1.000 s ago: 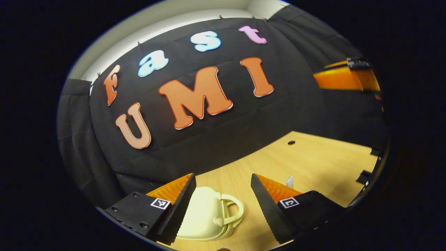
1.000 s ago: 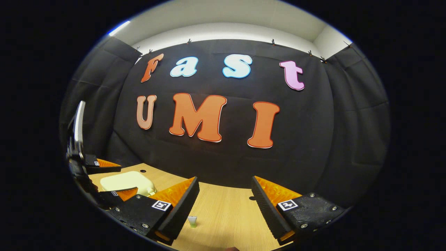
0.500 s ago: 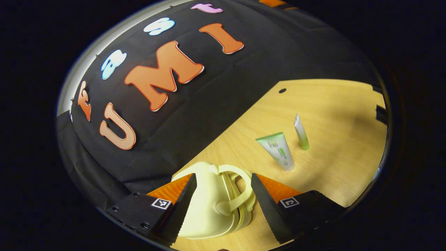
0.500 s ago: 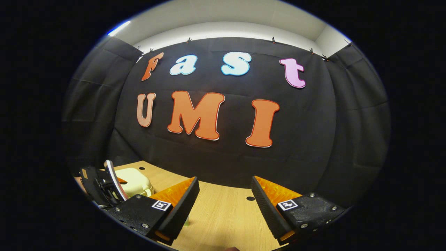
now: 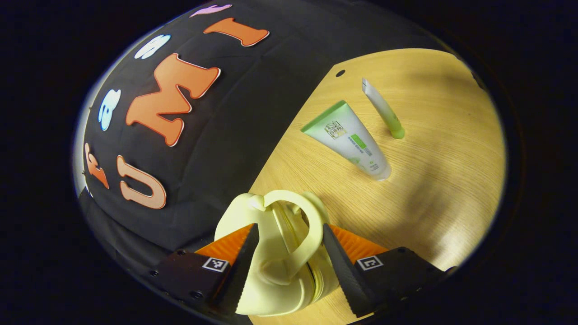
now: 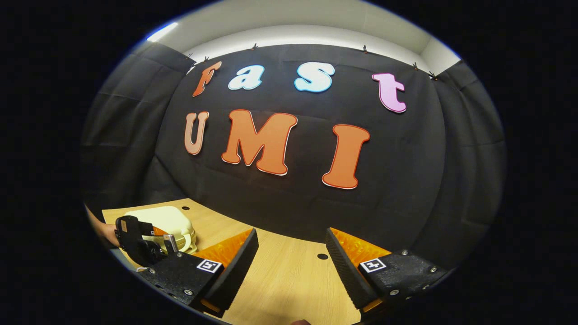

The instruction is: First open the suitcase, pack the skin care products into it, and then close the suitcase.

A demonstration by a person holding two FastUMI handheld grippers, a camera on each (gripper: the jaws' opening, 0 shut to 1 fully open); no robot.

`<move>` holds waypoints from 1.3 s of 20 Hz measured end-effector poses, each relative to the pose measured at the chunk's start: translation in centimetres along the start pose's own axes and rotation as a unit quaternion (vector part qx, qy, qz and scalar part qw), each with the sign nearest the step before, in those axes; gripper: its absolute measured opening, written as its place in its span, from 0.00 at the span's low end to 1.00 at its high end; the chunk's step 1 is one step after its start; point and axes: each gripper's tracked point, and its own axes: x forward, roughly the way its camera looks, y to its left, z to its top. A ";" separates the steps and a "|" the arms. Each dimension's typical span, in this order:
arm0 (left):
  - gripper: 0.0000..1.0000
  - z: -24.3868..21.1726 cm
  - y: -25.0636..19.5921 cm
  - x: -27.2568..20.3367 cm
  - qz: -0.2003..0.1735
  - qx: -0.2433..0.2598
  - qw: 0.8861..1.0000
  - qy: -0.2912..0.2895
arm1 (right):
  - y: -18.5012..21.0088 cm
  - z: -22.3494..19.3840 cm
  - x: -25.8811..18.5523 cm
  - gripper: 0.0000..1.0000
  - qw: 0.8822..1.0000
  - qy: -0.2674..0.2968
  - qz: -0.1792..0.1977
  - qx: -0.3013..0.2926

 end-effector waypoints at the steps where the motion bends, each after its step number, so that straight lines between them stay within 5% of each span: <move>1: 0.79 -0.2 -0.1 0.3 0.001 0.011 1.000 0.001 | 0.1 0.0 -0.1 0.95 1.000 -0.002 -0.004 0.003; 4: 0.63 -0.3 -1.0 0.7 -0.007 0.038 0.999 -0.008 | 0.4 -0.8 0.0 0.95 0.999 0.011 -0.031 0.012; 8: 0.16 0.7 -1.1 -0.1 -0.007 0.063 0.997 -0.047 | 2.5 -0.8 -0.1 0.95 0.998 0.024 -0.047 0.038; 12: 0.16 1.2 0.0 -0.6 -0.035 -0.028 0.996 -0.070 | 4.1 -0.6 -0.1 0.95 0.997 0.033 -0.065 0.031; 18: 0.14 1.7 2.4 -1.8 -0.029 -0.150 0.982 -0.111 | 7.3 0.1 0.8 0.95 0.997 0.043 -0.061 0.027; 26: 0.15 1.8 4.6 -2.5 -0.002 -0.350 0.928 -0.131 | 12.2 0.9 2.7 0.96 0.997 0.052 -0.041 0.024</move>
